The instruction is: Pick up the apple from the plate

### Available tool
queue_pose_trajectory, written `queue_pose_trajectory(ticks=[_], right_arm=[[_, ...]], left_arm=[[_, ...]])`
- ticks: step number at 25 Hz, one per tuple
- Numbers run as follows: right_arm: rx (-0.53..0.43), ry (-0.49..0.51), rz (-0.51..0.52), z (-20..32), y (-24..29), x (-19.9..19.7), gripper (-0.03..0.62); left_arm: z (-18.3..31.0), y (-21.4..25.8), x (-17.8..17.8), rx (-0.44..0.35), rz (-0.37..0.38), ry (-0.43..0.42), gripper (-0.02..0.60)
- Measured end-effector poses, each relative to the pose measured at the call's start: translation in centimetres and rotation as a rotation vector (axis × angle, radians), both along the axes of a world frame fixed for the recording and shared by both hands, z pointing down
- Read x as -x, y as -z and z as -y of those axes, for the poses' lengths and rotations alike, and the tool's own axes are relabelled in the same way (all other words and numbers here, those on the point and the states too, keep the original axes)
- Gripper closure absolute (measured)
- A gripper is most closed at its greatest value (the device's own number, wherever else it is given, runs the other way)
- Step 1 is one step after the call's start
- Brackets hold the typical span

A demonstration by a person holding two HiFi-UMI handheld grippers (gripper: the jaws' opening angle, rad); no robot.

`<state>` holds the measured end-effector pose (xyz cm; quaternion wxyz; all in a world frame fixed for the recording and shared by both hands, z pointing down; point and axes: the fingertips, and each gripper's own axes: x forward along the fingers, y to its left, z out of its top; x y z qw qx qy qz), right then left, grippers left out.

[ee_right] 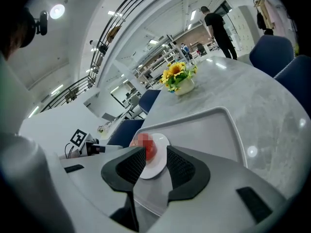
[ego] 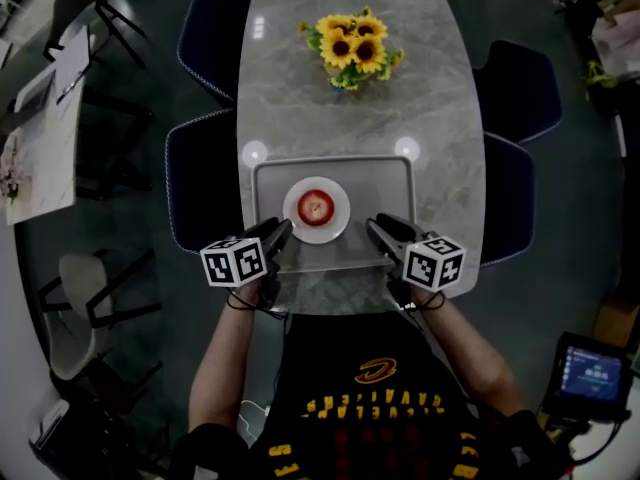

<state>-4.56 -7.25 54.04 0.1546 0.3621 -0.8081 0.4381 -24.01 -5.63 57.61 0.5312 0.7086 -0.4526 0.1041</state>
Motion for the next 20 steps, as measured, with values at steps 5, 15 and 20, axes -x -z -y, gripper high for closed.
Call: queue_pose_trajectory(ticks=[5,15,20], right_arm=[[0.041,0.014,-0.021,0.6,-1.5,0.9,0.456],[0.149,0.020,0.003,1.0,-6.3,2.5,0.456],[0.184,0.014,-0.006,1.1,-7.1,3.2,0.457]], left_arm=[[0.4,-1.5,-0.2,0.068,-0.048,0.000,0.433],[0.6,-4.5,-0.9,0.139,-0.095,-0.036,0.434],[0.7,-4.3,-1.3,0.147,-0.115,-0.057,0.434]])
